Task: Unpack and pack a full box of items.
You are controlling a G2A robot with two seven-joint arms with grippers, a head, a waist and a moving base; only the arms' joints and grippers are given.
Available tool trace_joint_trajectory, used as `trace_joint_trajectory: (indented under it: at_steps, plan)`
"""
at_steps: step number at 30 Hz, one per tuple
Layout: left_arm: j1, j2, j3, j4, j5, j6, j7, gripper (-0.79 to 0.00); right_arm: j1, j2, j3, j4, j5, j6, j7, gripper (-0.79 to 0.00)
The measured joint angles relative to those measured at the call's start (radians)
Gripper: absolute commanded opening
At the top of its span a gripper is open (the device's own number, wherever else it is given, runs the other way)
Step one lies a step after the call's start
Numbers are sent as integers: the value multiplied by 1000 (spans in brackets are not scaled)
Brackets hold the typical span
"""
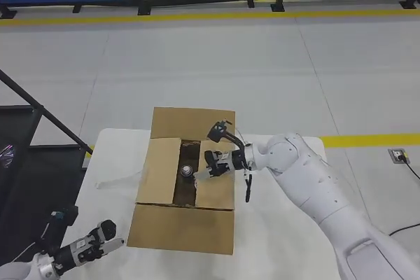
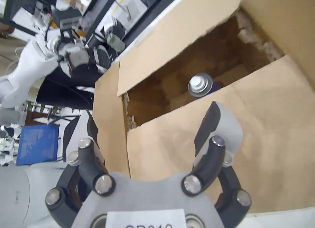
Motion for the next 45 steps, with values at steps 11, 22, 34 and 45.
trace_joint_trajectory:
  at_steps: [11, 22, 34, 45]
  plan:
    - [-64, 85, 172, 9, -119, 70, -70, 0, -180, 81, 225, -110, -83, 123, -435, 0]
    - [-71, 157, 222, 8, -217, 29, -29, 0, -130, 56, 230, 27, -12, 308, -411, 0]
    - [-101, 196, 244, 18, -399, 30, -30, 0, 21, -60, 119, 319, 63, 335, -378, 0]
    - [-183, 185, 300, 54, -500, 104, 5, 0, 87, -128, 114, 475, 154, 172, -341, 0]
